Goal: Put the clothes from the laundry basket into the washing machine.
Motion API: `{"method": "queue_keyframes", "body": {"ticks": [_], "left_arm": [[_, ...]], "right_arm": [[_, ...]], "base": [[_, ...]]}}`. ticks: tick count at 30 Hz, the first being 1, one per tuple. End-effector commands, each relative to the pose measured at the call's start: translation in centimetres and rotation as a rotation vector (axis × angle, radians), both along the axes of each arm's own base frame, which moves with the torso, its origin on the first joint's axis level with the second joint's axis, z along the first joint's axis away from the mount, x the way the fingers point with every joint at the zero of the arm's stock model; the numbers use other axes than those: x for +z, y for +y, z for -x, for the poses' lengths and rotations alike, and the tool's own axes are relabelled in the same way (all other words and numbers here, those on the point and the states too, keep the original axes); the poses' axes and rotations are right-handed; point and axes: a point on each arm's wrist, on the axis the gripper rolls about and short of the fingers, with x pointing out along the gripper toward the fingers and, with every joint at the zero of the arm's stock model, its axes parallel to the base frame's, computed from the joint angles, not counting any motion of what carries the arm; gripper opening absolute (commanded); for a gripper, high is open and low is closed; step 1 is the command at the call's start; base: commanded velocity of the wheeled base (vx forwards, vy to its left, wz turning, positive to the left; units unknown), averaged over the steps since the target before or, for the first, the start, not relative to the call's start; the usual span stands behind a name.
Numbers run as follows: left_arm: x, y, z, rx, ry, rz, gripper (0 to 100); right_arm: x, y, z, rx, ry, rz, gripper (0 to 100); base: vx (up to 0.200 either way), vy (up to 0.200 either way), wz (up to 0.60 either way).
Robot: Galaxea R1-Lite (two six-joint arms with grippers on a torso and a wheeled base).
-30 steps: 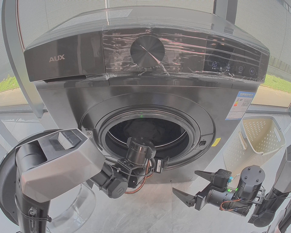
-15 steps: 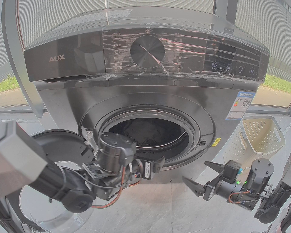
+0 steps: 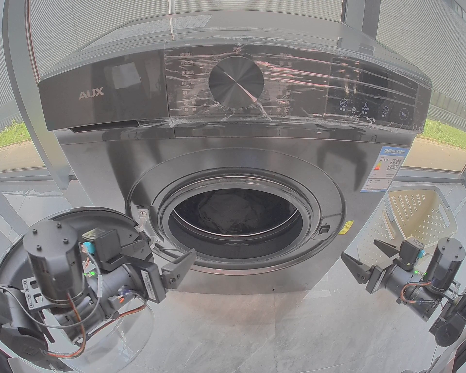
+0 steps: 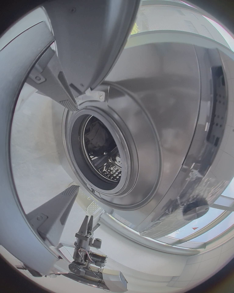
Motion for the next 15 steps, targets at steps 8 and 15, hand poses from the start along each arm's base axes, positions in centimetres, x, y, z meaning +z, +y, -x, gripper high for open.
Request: {"method": "queue_keyframes", "body": {"ticks": [8,15], "left_arm": [[0.7,2.8,2.6,0.024,-0.074,0.048,100],[1.3,3.9,3.4,0.049,-0.112,0.066,100]], "right_arm": [[2.3,-2.9,1.5,-0.1,-0.114,-0.022,100],[2.8,-3.4,2.8,-0.096,-0.098,0.005,100]], "base": [[0.0,0.0,0.0],[-0.143,0.0,0.0]]}}
